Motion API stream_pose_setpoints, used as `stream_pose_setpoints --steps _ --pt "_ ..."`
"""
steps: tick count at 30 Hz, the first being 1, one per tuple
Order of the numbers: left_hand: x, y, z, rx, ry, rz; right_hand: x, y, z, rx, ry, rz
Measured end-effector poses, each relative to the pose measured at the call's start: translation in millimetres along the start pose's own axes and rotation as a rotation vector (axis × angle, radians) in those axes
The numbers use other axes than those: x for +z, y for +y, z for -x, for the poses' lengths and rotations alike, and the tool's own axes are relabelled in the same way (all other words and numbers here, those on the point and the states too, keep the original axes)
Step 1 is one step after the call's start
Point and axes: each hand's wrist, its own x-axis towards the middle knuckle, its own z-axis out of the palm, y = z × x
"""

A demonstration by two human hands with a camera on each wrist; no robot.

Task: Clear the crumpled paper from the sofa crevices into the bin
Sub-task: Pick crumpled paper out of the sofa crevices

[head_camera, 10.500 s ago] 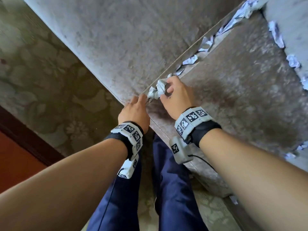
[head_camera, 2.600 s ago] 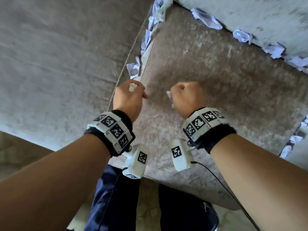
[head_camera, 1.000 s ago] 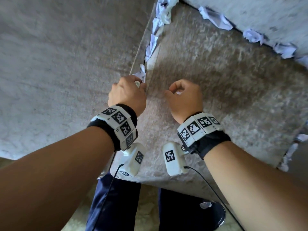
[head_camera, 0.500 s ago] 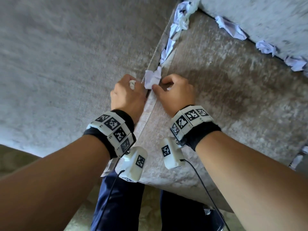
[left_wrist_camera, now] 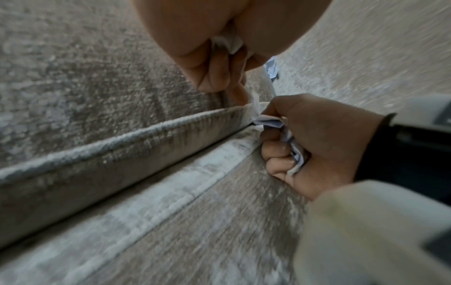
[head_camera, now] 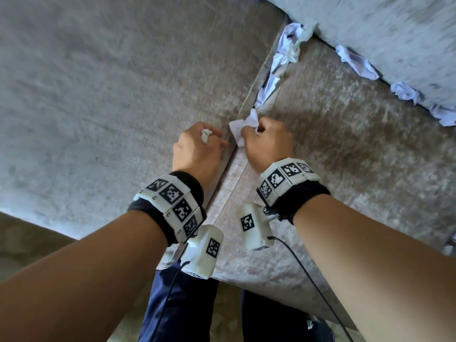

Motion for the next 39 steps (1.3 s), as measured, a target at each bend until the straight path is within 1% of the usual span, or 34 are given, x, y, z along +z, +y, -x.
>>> stream_pose_setpoints --steps 8,12,14,16,19,24,28,32,35,39 --pt "4.8 33.5 -4.6 0.083 -0.018 -0.033 -28.3 0.2 1.2 0.104 0.044 -0.128" --pt "17.6 48.2 -6.1 0.083 -0.031 -0.087 -40.6 7.4 2.2 0.091 0.137 -0.332" --pt "28.5 51.3 -9.8 0.086 -0.038 -0.115 -44.2 15.6 0.5 0.055 0.147 -0.400" --pt "40.4 53.2 -14.4 0.109 -0.020 -0.152 -45.1 27.1 -3.6 0.030 0.145 -0.409" --pt "54.0 56.2 -19.6 0.143 0.020 -0.220 -44.3 44.3 -10.9 0.076 0.152 -0.429" --pt "69.3 69.7 -27.0 0.268 0.062 -0.320 -54.1 53.7 -16.5 0.105 0.157 -0.445" --pt "80.8 81.4 -32.8 0.251 0.072 -0.347 -68.7 52.4 -25.2 0.039 0.143 -0.487" --pt "89.0 86.7 -39.1 0.216 0.076 -0.402 -80.0 55.5 -33.8 0.007 0.164 -0.439" --pt "94.5 88.1 -43.2 0.199 0.080 -0.454 -80.9 60.1 -40.3 -0.003 0.188 -0.426" --pt "97.8 87.4 -48.5 0.198 0.098 -0.468 -76.7 64.0 -44.8 -0.013 0.191 -0.393"
